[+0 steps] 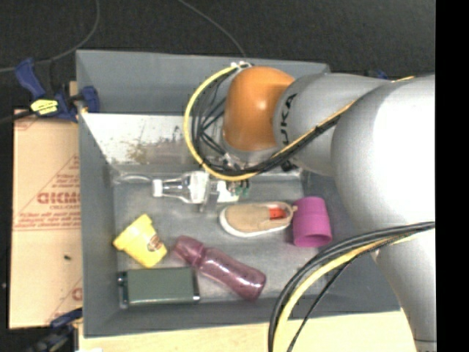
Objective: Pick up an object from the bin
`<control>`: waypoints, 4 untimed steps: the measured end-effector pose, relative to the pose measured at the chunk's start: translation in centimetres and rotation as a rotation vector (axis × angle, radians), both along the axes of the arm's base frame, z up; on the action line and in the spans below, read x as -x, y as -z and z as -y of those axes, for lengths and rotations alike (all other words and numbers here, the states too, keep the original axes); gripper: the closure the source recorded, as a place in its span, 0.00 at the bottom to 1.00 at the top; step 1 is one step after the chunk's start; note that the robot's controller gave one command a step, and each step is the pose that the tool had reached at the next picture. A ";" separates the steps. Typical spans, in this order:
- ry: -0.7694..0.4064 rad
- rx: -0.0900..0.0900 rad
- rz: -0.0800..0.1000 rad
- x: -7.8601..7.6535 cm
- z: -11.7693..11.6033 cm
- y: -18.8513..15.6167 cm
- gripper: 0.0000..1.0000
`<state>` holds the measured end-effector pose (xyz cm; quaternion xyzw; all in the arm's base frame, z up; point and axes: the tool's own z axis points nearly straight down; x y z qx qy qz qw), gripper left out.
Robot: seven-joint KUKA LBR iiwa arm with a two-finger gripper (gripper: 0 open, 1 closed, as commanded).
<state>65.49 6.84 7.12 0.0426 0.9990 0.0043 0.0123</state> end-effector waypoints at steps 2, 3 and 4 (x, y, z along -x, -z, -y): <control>0.001 -0.001 0.002 0.0 0.0 -0.5 1.00; 0.001 -0.001 0.007 -0.1 0.0 -1.1 1.00; 0.003 -0.002 0.008 -0.1 0.0 -2.8 1.00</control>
Offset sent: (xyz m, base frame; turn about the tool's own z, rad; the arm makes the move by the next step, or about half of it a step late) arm 0.0000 0.0000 0.0189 0.0000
